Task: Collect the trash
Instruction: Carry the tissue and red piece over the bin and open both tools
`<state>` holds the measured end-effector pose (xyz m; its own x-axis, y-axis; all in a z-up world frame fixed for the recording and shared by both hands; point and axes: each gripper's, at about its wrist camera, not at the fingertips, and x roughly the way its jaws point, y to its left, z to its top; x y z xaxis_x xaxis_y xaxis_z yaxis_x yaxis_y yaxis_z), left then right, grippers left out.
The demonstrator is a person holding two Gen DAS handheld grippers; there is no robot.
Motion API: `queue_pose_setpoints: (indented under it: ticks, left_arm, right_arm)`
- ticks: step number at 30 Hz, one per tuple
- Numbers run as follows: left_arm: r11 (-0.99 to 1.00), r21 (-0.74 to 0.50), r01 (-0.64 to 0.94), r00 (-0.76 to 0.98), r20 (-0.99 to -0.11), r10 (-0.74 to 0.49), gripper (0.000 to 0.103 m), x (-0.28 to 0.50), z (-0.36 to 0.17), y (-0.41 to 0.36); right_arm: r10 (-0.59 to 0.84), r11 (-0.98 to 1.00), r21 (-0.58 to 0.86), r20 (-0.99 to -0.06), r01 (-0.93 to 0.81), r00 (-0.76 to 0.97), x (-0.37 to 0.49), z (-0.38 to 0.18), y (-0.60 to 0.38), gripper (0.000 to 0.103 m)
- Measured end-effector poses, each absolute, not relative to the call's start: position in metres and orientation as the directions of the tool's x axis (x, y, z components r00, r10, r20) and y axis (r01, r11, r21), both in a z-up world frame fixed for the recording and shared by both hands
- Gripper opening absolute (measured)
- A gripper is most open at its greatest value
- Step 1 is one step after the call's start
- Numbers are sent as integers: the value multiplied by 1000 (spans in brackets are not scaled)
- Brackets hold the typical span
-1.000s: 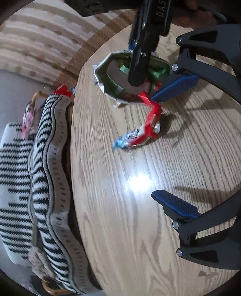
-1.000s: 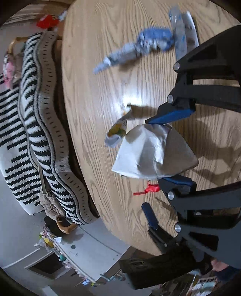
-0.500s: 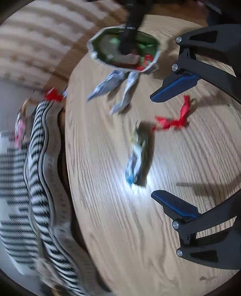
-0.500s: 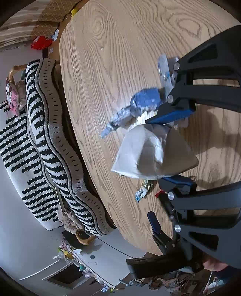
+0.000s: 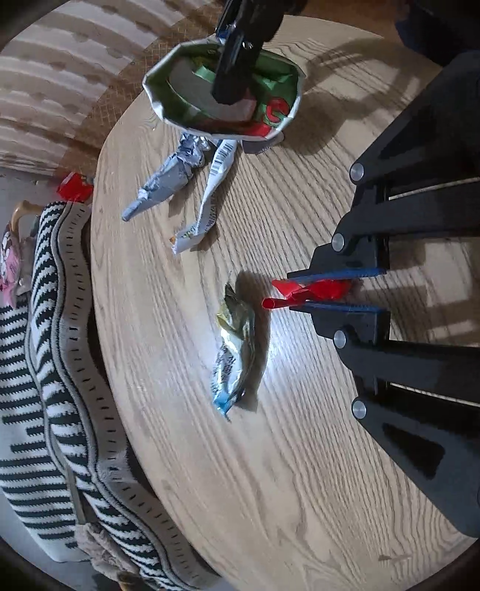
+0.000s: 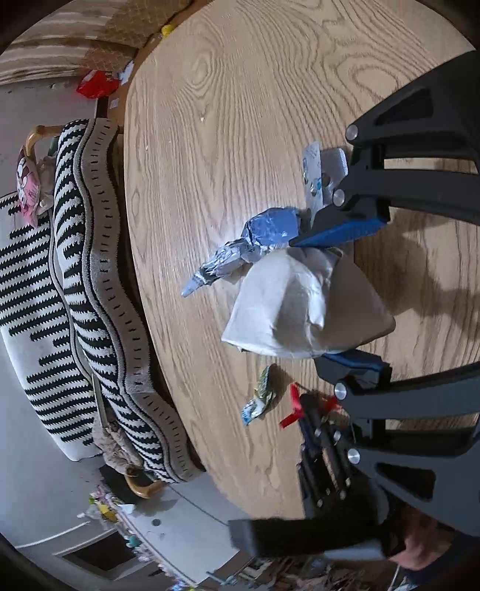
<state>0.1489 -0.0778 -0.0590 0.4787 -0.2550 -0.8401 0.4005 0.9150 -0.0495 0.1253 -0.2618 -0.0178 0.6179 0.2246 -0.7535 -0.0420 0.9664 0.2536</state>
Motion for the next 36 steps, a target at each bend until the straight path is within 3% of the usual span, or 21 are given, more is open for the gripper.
queue_pose_setpoints:
  ticks: [16, 24, 36]
  left_arm:
    - [880, -67, 471, 537, -770, -346, 9, 103, 1, -132]
    - [768, -72, 636, 487, -735, -472, 9, 43, 23, -229]
    - [476, -77, 876, 268, -743, -613, 9, -63, 1, -409]
  right_arm:
    - [108, 984, 176, -722, 31, 683, 49, 16, -315, 48]
    - [-71, 943, 172, -733, 285, 676, -40, 8, -423, 48]
    - [-316, 739, 130, -799, 661, 511, -183, -23, -553, 49]
